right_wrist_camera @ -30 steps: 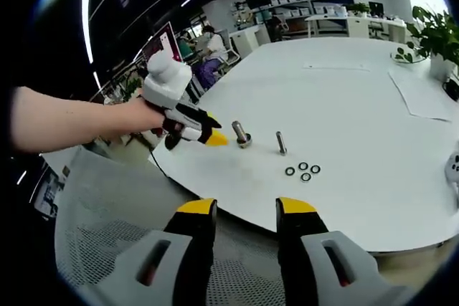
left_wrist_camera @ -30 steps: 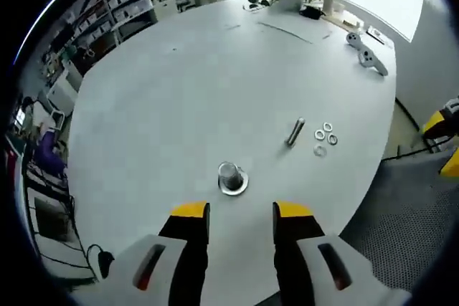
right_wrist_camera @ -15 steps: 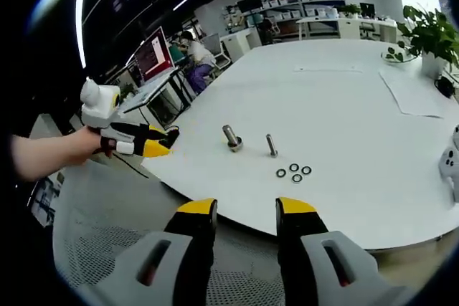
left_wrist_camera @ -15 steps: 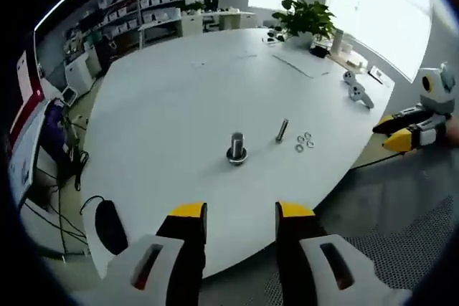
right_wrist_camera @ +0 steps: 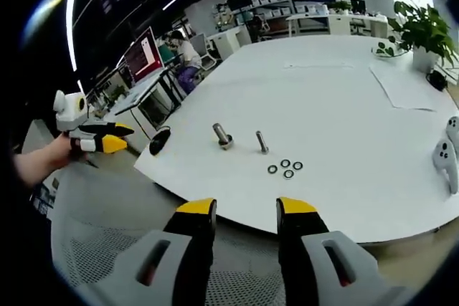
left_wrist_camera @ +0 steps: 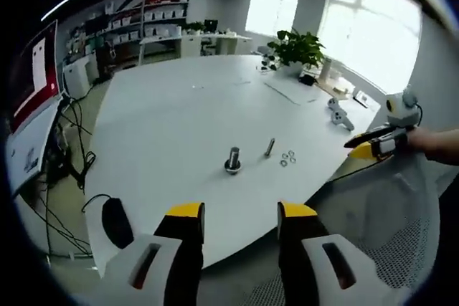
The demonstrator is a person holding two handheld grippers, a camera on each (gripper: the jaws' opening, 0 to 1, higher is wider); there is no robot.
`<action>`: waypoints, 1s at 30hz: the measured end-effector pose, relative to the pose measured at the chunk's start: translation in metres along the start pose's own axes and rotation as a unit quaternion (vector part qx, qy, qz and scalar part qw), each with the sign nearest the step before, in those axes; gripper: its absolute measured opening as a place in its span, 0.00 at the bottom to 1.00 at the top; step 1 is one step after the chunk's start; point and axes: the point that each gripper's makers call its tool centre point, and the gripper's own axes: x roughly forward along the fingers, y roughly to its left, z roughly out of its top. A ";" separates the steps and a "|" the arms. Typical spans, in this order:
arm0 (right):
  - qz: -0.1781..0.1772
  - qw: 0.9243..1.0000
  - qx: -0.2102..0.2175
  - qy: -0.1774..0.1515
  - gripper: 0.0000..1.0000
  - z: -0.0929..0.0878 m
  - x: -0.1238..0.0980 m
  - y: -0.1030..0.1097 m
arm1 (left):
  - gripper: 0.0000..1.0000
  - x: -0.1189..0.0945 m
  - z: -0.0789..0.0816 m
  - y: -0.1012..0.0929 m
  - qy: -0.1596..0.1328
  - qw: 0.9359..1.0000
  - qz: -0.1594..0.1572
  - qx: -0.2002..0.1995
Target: Place the washer onto the threaded stud by aligning its center hole with the stud, sliding it down to the base, and recovering from edge contact or off-axis alignment until the washer reaches the visible bottom stop.
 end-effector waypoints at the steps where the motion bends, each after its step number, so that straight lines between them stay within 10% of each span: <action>1: -0.001 1.000 0.000 0.000 0.36 0.000 0.000 0.000 | 0.39 0.000 0.001 -0.002 -0.002 1.000 -0.004 0.002; 21: -0.016 1.000 -0.003 0.010 0.36 -0.002 0.000 -0.005 | 0.39 -0.012 -0.014 0.009 -0.028 0.999 -0.034 -0.004; 30: -0.020 0.999 -0.017 0.028 0.36 -0.007 0.001 -0.007 | 0.38 -0.011 -0.020 -0.005 -0.016 0.998 -0.044 0.052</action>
